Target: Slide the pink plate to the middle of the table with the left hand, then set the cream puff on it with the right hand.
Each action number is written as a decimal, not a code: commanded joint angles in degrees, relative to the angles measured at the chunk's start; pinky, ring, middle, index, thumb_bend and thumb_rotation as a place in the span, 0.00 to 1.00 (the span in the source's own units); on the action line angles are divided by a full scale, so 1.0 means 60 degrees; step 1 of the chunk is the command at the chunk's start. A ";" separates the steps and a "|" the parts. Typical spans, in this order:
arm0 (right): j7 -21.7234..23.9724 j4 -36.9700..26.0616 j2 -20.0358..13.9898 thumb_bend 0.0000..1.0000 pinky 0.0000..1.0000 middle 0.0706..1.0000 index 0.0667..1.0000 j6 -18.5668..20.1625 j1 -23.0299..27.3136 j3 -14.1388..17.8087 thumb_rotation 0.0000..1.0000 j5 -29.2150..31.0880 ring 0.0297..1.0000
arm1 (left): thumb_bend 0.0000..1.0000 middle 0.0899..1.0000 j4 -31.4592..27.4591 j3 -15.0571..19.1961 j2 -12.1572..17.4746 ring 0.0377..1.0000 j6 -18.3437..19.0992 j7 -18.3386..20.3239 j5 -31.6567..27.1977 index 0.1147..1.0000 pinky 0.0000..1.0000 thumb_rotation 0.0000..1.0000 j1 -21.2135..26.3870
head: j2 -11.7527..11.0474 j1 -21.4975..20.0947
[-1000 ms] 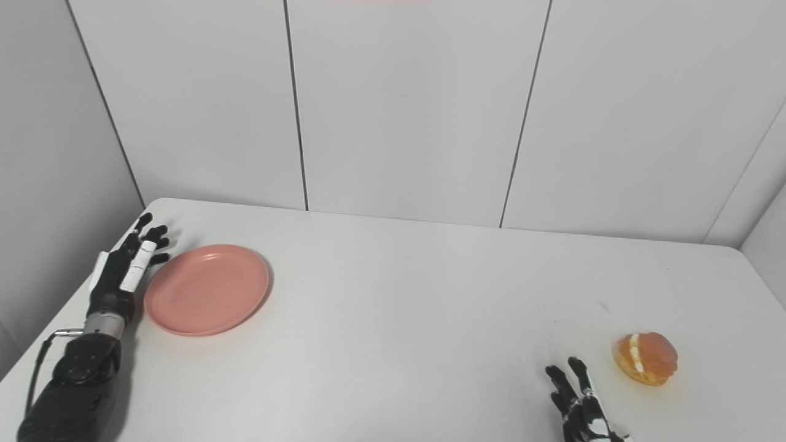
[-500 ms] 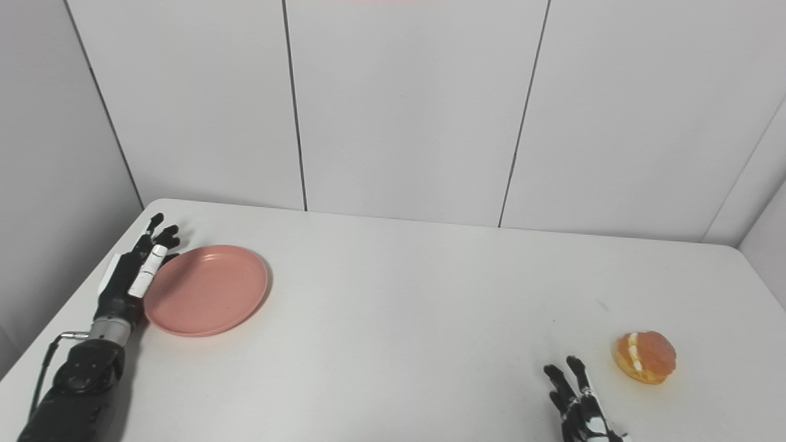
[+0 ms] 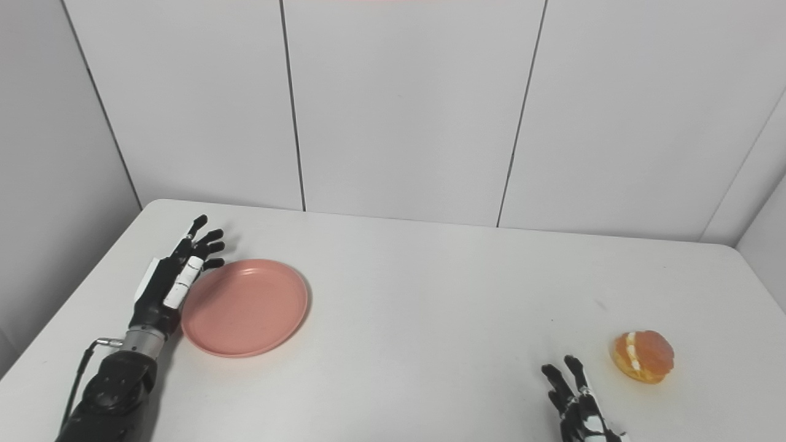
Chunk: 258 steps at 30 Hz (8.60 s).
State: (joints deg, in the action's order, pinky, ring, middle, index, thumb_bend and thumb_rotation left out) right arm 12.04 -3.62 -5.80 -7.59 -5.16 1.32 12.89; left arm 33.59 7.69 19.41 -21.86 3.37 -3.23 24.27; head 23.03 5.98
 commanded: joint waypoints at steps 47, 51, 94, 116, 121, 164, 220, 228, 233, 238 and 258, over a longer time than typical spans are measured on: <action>-0.0527 0.0623 0.0391 0.81 0.99 0.85 0.95 0.0816 -0.0211 -0.0628 0.98 -0.0386 0.93 | 0.77 0.87 -0.0392 -0.1073 -0.2421 0.83 0.1910 -0.0387 0.0652 0.95 0.81 0.89 -0.0423 | 0.0187 -0.0621; -0.0564 0.0534 0.0412 0.81 0.99 0.85 0.95 0.0883 -0.0237 -0.0713 0.98 -0.0373 0.93 | 0.73 0.86 -0.0469 -0.1187 -0.2667 0.82 0.2011 -0.0571 0.0773 0.94 0.82 0.89 -0.0404 | 0.0229 -0.0790; -0.1790 0.0592 0.1101 0.78 0.87 0.83 0.91 0.0188 0.0196 -0.1093 0.91 -0.1919 0.86 | 0.66 0.88 0.0161 -0.1362 -0.3177 0.86 0.2197 -0.0684 0.0657 0.97 0.87 0.92 0.0219 | 0.0141 -0.3232; -0.3411 -0.1627 0.0090 0.93 0.78 0.82 0.85 -0.0438 0.1270 -0.0237 0.80 -0.7017 0.82 | 0.68 0.88 0.1069 -0.1211 -0.2859 0.85 0.1728 -0.0506 0.0572 0.97 0.87 0.94 0.0638 | -0.0073 -0.4444; -0.3458 -0.1947 -0.0483 0.94 0.73 0.83 0.83 0.0264 0.1775 0.0272 0.68 -0.8262 0.80 | 0.73 0.86 0.1285 -0.1087 -0.2864 0.85 0.1731 -0.0529 0.0478 0.96 0.86 0.95 0.0644 | -0.0151 -0.4519; 0.0791 -0.1560 -0.3596 1.00 0.58 0.90 0.90 0.5399 0.4115 0.0365 0.17 -1.0617 0.86 | 0.67 0.88 0.1403 -0.1035 -0.2814 0.83 0.1750 -0.0435 0.0560 0.97 0.85 0.95 0.0566 | -0.0178 -0.4519; 0.4560 0.0479 -0.5159 0.68 0.41 0.52 0.50 0.5750 0.5722 -0.1230 0.08 -1.1162 0.49 | 0.63 0.88 0.0905 -0.1254 -0.2887 0.83 0.2126 -0.0516 0.0656 1.00 0.84 0.96 0.0269 | 0.0096 -0.4256; 0.6114 0.0319 -0.5146 0.53 0.39 0.48 0.43 0.5750 0.5858 -0.1253 0.00 -1.2270 0.49 | 0.63 0.88 0.0874 -0.1268 -0.2864 0.82 0.2179 -0.0456 0.0643 1.00 0.85 0.96 0.0235 | 0.0092 -0.4258; 0.6397 0.0287 -0.5098 0.52 0.31 0.49 0.45 0.5748 0.5873 -0.1199 0.00 -1.2525 0.40 | 0.64 0.87 0.0921 -0.1271 -0.2865 0.81 0.2137 -0.0467 0.0655 1.00 0.85 0.96 0.0251 | 0.0083 -0.4260; 0.6126 0.0122 -0.5031 0.52 0.29 0.48 0.46 0.5745 0.5769 -0.1089 0.00 -1.2500 0.38 | 0.64 0.87 0.0894 -0.1286 -0.2870 0.80 0.2145 -0.0474 0.0668 1.00 0.84 0.96 0.0232 | 0.0113 -0.4230; 0.6217 -0.2607 -0.4683 0.52 0.30 0.46 0.46 0.5514 0.6373 -0.1456 0.00 -1.2248 0.39 | 0.66 0.85 0.0664 -0.1405 -0.3089 0.80 0.2187 -0.0709 0.0852 1.00 0.81 0.97 0.0193 | 0.0409 -0.3662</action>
State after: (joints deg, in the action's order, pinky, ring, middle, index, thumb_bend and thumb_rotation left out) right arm 50.03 -17.08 -33.53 26.29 30.15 -7.53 -60.27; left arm 35.21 -0.01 1.87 -11.05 -0.24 1.43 30.41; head 25.40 -16.00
